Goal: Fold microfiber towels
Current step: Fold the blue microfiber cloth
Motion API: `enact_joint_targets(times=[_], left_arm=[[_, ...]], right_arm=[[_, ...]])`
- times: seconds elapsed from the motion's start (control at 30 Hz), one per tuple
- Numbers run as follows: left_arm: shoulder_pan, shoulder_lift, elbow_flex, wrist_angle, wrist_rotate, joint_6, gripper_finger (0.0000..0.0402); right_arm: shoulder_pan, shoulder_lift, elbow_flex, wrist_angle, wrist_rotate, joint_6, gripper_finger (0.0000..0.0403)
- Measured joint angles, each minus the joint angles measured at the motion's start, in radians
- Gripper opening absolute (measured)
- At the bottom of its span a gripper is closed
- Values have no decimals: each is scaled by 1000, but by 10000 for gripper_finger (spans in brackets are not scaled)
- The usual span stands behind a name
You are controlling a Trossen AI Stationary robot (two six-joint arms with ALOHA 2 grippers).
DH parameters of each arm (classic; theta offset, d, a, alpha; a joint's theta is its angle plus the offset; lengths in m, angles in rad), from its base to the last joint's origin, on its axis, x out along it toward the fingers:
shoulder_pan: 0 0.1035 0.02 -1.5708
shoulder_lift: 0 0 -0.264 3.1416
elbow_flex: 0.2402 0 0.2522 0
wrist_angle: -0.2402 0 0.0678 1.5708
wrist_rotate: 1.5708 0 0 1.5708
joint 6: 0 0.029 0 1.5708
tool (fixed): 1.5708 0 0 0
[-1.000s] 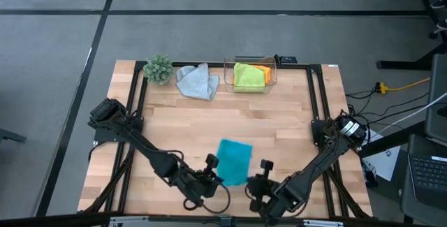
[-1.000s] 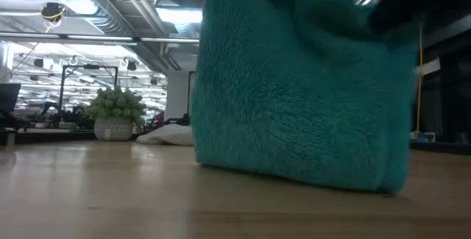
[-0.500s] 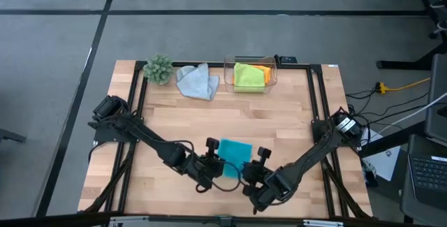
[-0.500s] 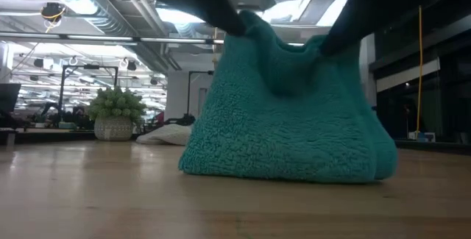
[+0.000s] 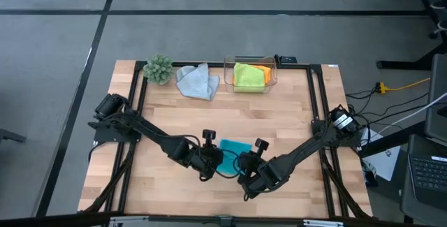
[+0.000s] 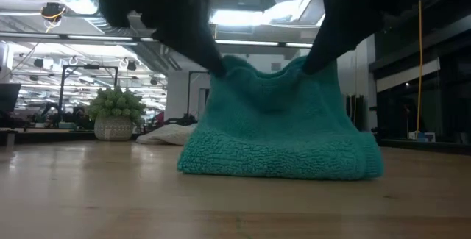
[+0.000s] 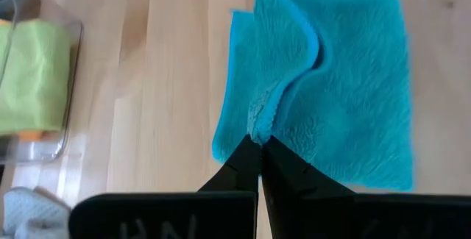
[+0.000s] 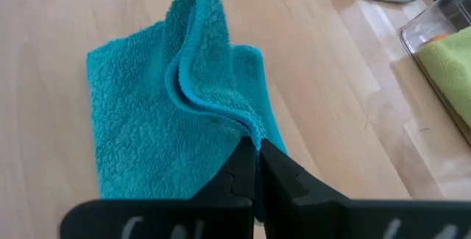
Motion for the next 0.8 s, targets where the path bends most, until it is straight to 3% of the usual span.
enact_joint_targets(times=[0.37,0.8], left_arm=[[27,0,-46,28,1,2,0],[52,0,-46,62,15,8,0]], right_arm=[[-25,77,-1,-1,-21,18,5],[-51,82,-1,-108,-26,140,5]])
